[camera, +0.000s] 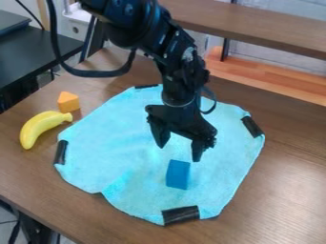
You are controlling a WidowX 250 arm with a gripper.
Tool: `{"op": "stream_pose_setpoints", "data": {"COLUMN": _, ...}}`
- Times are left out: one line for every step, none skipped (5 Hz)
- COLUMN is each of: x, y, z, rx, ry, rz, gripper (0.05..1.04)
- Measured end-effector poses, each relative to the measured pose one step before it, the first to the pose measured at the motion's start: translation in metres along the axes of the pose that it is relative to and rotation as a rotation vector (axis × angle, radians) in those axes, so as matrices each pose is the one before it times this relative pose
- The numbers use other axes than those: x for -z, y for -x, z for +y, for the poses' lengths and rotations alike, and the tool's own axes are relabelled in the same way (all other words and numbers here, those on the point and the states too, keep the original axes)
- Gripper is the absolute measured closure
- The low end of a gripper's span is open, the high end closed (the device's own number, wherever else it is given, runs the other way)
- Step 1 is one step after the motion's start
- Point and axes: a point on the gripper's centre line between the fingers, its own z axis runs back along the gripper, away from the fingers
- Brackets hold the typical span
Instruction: Remove the blue square from the cloth and put it on the bottom right side of the table
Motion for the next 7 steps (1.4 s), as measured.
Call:
{"op": "stream_pose_setpoints", "data": {"x": 0.00132, "y": 0.00475, "z": -0.00979, "rx": 0.0151, "ry": 0.0223, "rz": 0.0068, "gripper": 0.083}}
{"op": "stream_pose_setpoints", "data": {"x": 0.00385, "y": 0.00625, "z": -0.00566, "rx": 0.0101, "ry": -0.0047, "rz": 0.0053, "gripper": 0.083}}
{"op": "stream_pose_setpoints", "data": {"x": 0.00914, "y": 0.00652, "z": -0.00289, "rx": 0.0065, "ry": -0.0181, "rz": 0.0087, "gripper": 0.083}}
{"op": "stream_pose_setpoints", "data": {"x": 0.00748, "y": 0.00213, "z": 0.00251, "rx": -0.0058, "ry": -0.0266, "rz": 0.0077, "gripper": 0.083}}
{"op": "stream_pose_setpoints", "data": {"x": 0.00647, "y": 0.0038, "z": -0.00081, "rx": -0.004, "ry": -0.0118, "rz": 0.0168, "gripper": 0.11}}
{"op": "stream_pose_setpoints", "data": {"x": -0.00001, "y": 0.00102, "z": -0.0019, "rx": -0.0085, "ry": 0.012, "rz": 0.0065, "gripper": 0.377}}
{"op": "stream_pose_setpoints", "data": {"x": -0.00214, "y": 0.00572, "z": -0.00158, "rx": 0.016, "ry": 0.0314, "rz": 0.0232, "gripper": 0.477}}
